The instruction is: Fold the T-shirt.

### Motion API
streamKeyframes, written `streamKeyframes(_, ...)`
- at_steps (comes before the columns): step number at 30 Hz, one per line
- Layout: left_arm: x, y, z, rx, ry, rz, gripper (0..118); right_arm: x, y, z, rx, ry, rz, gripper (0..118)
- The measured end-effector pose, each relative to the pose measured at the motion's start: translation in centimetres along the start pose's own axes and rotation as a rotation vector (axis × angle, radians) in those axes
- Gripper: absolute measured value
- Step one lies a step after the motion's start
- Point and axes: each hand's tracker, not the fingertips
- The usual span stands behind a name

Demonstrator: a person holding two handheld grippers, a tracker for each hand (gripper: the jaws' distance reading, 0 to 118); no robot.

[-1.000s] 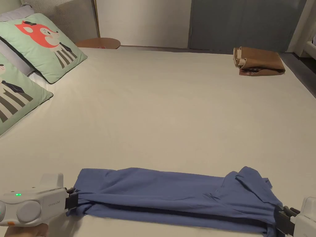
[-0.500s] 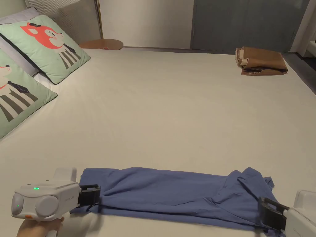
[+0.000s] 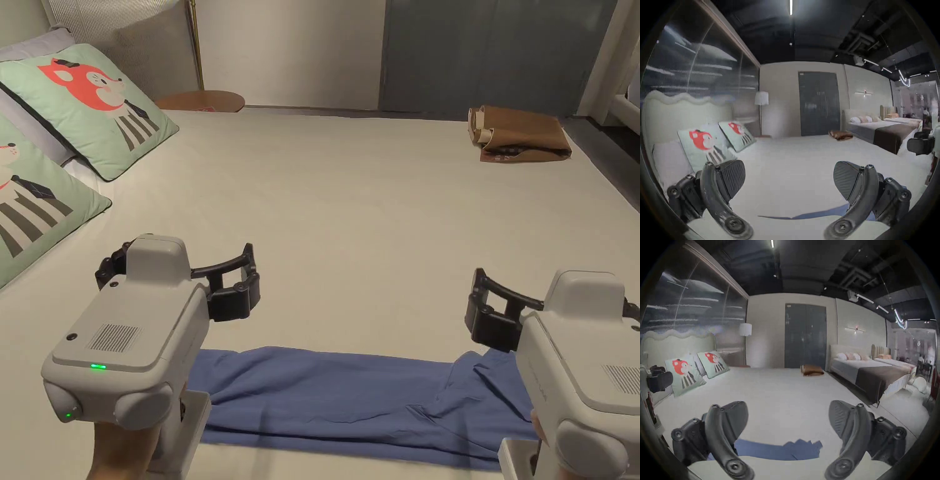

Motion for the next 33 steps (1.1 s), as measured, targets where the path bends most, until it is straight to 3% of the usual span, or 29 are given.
streamKeyframes(2, 0.2, 0.0, 0.1, 0.019, 0.000, -0.015, 105, -0.4, 0.4, 0.2, 0.030, -0.013, 0.011, 82)
streamKeyframes(4, 0.4, -0.2, 0.1, 0.035, -0.015, -0.025, 89, -0.6, 0.0, -0.2, 0.053, -0.020, 0.021, 55)
streamKeyframes(6, 0.6, -0.3, 0.1, 0.043, -0.030, -0.032, 44, -1.0, 0.1, -0.2, 0.083, -0.031, 0.038, 20)
streamKeyframes(8, 1.0, -0.4, -0.2, 0.042, -0.031, -0.044, 0, -1.5, 0.2, 0.1, 0.103, -0.042, 0.068, 1)
streamKeyframes(17, 0.8, -0.7, -1.3, 0.017, -0.075, -0.015, 0, -2.6, 1.0, 0.1, 0.125, -0.032, 0.092, 0)
streamKeyframes(20, -1.0, -1.0, -2.7, -0.105, -0.122, 0.096, 0, -2.9, 1.2, 0.0, 0.125, -0.025, 0.094, 0)
streamKeyframes(27, -10.1, -4.7, -6.7, -0.459, -0.319, 0.523, 0, -3.9, 1.2, -0.8, 0.115, -0.009, 0.118, 0)
streamKeyframes(33, -17.8, -10.4, -9.6, -0.731, -0.329, 0.659, 0, -4.6, 0.8, -1.9, 0.092, -0.003, 0.114, 0)
